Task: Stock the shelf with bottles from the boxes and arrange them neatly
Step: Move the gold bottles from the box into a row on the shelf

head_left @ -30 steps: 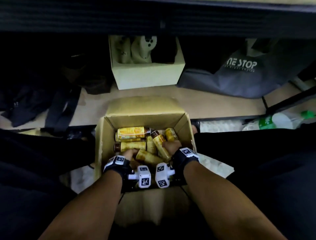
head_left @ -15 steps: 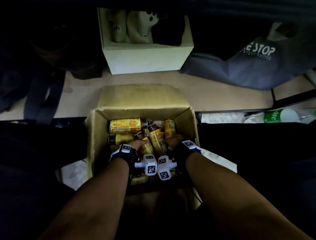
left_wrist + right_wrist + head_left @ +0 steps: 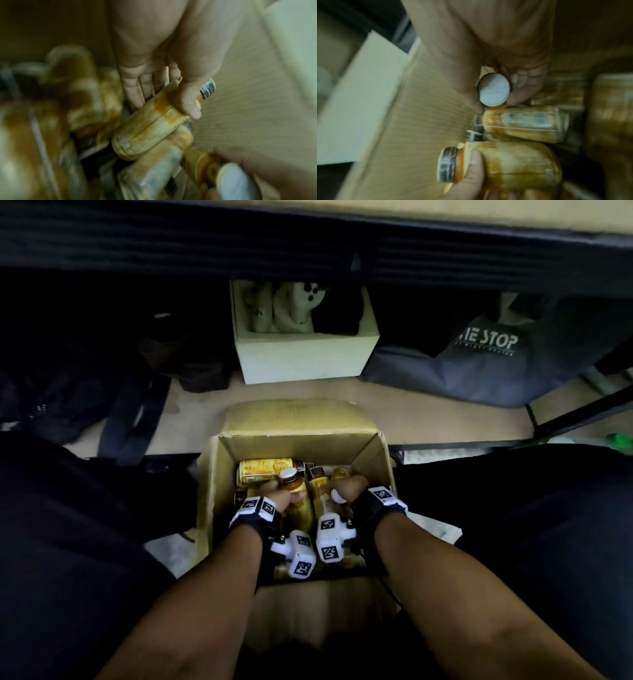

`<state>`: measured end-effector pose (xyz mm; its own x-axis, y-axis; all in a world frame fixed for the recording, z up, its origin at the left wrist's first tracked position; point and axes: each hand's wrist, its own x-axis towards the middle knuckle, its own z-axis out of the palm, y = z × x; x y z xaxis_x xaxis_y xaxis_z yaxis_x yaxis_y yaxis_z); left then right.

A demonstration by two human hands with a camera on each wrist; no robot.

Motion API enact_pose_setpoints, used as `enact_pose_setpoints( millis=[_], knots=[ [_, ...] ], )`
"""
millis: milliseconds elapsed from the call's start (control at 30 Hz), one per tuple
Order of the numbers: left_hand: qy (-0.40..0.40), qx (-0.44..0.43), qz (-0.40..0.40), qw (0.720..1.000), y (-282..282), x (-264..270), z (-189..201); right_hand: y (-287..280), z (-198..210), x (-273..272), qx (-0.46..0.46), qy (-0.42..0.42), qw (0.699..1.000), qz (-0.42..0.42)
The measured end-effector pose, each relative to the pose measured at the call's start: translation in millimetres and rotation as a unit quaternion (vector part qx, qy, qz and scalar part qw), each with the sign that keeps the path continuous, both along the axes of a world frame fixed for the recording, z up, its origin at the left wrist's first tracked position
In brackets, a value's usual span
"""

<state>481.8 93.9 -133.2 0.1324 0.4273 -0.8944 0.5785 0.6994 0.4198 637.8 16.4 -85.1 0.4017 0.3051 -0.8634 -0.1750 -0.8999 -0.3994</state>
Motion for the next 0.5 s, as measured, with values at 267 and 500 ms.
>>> enact_pose_setpoints(
  millis=[267, 500],
  knots=[
    [-0.010, 0.236, -0.055, 0.970, 23, -23, 59, 15, 73, -17, 0.053, -0.167, 0.970, 0.170],
    [-0.133, 0.347, -0.051, 0.927, 36, -35, 146, 23, 171, -52, 0.160, -0.314, 0.905, 0.238]
  ],
)
